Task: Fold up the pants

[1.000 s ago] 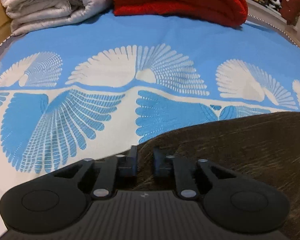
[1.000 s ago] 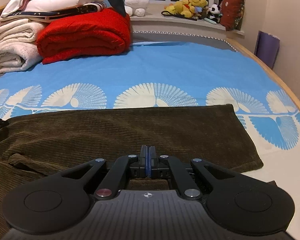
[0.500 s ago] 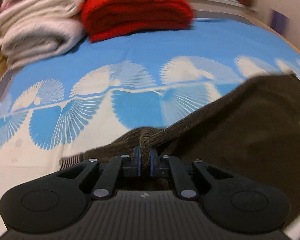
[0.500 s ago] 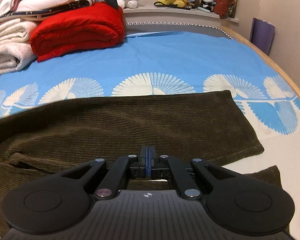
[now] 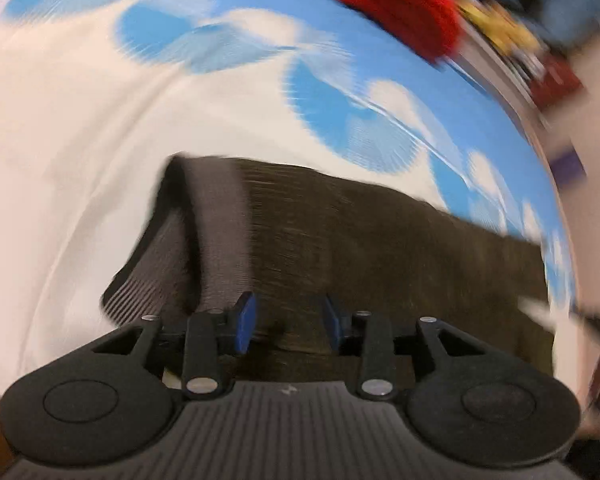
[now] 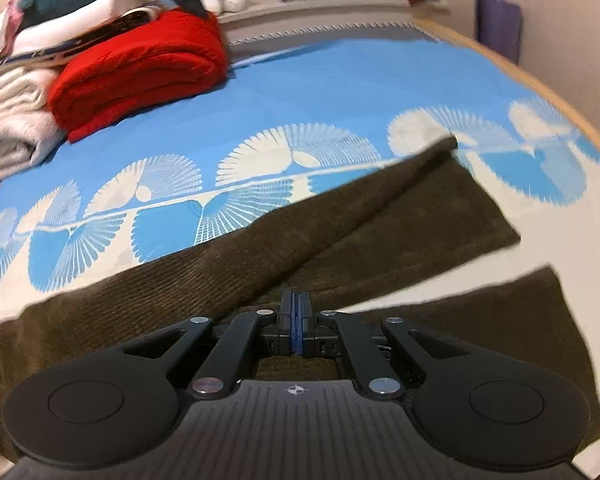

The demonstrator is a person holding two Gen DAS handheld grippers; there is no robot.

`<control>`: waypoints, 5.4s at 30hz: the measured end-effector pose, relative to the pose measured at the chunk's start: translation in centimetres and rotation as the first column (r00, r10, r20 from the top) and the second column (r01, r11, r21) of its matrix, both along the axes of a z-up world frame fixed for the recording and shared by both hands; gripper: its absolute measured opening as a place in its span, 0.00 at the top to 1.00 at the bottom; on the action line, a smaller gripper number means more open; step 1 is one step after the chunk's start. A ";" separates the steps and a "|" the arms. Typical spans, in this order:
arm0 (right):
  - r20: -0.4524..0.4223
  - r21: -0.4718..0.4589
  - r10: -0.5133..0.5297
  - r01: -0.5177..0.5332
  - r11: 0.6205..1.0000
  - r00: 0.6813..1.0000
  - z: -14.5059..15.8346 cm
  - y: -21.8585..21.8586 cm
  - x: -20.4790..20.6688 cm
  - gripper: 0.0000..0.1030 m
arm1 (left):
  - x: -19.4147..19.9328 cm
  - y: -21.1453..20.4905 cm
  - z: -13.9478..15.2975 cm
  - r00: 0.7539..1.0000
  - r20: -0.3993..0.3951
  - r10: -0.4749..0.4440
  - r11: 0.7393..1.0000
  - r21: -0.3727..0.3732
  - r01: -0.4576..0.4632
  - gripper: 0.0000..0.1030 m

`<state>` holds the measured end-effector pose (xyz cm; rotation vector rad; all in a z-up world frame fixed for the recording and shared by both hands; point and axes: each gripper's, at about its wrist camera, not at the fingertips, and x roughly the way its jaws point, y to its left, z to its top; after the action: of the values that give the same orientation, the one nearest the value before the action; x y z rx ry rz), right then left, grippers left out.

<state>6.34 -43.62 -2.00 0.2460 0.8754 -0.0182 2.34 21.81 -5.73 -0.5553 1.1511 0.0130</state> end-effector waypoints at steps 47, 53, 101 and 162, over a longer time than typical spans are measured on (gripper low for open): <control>-0.128 0.414 -0.344 0.366 0.834 0.930 -12.5 -5.1 11.9 0.98 | 5.6 -1.1 -1.2 1.000 -0.013 -0.001 0.919 0.395 0.006 0.80; -0.053 0.389 -0.312 0.308 0.868 0.948 -5.7 -4.9 7.4 0.98 | 4.0 -0.7 0.8 0.998 0.053 0.024 0.913 0.406 -0.044 0.82; -0.198 0.383 -0.546 0.577 0.722 0.814 -10.1 -21.7 -4.7 0.74 | 4.2 -7.5 0.5 0.946 0.001 -0.324 0.831 0.478 0.284 0.64; -0.151 0.127 -0.780 0.795 0.594 0.607 -5.3 -19.6 -13.6 0.92 | -0.7 4.5 0.6 0.994 -0.042 0.098 0.947 0.310 -0.080 0.85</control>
<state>-7.28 -63.23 -7.28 0.8107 0.7828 -0.8045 1.59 26.33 -5.14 -0.3293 1.1514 0.2840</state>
